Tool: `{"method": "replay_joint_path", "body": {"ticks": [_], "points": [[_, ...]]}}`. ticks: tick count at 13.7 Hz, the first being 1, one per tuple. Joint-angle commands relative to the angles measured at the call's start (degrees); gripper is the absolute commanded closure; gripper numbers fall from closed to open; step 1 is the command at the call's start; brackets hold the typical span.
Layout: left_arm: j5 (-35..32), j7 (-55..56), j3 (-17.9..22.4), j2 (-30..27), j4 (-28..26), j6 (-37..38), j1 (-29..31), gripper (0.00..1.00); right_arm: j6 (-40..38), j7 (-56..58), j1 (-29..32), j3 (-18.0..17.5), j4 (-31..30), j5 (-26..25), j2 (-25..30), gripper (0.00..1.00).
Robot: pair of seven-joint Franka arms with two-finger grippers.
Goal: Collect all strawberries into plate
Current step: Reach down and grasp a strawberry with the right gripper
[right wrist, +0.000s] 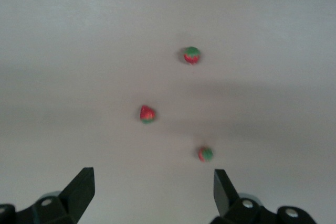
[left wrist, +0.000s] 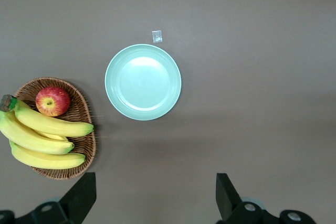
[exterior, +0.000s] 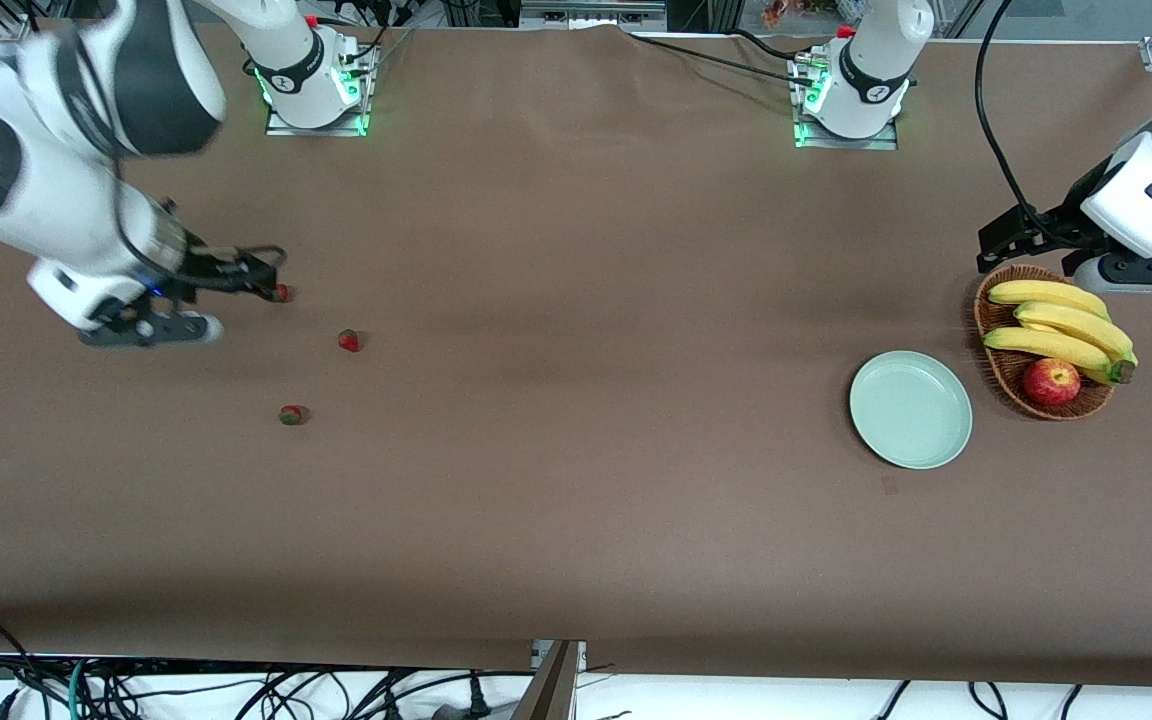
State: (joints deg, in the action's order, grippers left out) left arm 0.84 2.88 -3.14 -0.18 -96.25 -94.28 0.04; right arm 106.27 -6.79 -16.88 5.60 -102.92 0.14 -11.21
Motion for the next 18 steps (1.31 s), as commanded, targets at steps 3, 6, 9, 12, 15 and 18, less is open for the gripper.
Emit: {"method": "replay_joint_path", "body": {"ticks": [3,6,9,12,15,18], "points": [[-1.0,-1.1,-0.2,-0.2,0.2,0.8,0.1,0.0,21.7,-0.4,-0.4,-1.6,-12.2,3.9,-7.8,0.0],[-1.0,-1.0,-0.2,-0.2,0.3,1.3,0.1,0.0,29.0,-2.1,-0.7,-3.4,-14.4,4.8,-12.6,0.0],[-1.0,-0.9,-0.3,-0.2,0.3,1.3,0.1,0.0,29.2,-1.4,-0.7,-3.4,-17.0,4.8,-12.3,0.0],[-1.0,-0.9,-0.3,-0.2,0.3,1.3,0.1,0.0,29.3,-1.1,-0.4,-3.3,-18.1,4.8,-12.5,0.02],[-1.0,-0.9,-0.3,-0.2,0.3,1.3,0.1,0.0,32.8,-0.9,-0.3,-3.2,-21.8,4.8,-12.3,0.3],[-0.9,-0.9,-0.3,-0.2,0.3,1.7,0.1,0.0,32.6,-0.9,-0.1,-3.0,-22.0,4.8,-12.1,0.83]]}}
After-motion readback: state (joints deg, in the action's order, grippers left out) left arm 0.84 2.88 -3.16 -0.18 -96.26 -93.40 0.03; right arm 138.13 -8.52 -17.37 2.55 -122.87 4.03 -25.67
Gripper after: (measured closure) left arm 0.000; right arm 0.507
